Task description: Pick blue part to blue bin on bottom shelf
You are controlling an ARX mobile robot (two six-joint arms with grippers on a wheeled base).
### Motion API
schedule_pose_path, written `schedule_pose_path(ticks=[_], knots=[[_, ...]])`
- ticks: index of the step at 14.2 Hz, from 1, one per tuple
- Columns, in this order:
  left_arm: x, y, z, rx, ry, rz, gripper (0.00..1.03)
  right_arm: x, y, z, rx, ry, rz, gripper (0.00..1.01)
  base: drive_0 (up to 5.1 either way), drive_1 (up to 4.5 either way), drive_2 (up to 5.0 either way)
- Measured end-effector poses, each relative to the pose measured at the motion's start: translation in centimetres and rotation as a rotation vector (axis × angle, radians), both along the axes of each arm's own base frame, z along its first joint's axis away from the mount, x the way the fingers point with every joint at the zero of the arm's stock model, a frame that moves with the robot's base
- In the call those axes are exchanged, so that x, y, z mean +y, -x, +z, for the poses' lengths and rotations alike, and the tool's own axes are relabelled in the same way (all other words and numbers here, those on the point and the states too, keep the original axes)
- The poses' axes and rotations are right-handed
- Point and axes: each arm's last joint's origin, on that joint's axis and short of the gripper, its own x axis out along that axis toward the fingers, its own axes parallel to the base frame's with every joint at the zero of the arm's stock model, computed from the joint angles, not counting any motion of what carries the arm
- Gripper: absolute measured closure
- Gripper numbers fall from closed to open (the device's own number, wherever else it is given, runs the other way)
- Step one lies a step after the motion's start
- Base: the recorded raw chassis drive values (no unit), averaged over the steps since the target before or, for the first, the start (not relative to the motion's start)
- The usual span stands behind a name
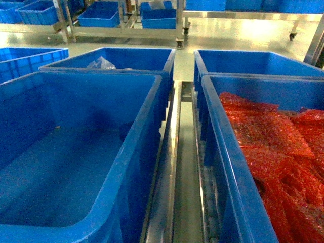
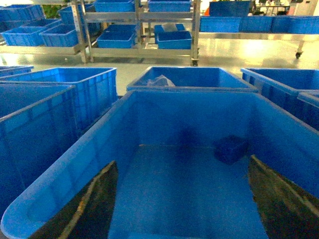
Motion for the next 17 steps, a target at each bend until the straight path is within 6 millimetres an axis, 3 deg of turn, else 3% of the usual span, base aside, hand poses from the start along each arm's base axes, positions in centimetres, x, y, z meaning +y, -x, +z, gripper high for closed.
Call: schedule_pose_path(ticks=[1,17], knots=[[0.00,0.00,0.00,0.000,-0.001,0.000,0.03,0.00,0.00,0.00,0.000,0.000,0.000,0.03,0.0,0.00,0.0],[0.00,0.00,0.00,0.000,-0.001,0.000,0.05,0.00,0.00,0.00,0.000,0.000,0.000,0.03,0.0,0.00,0.0]])
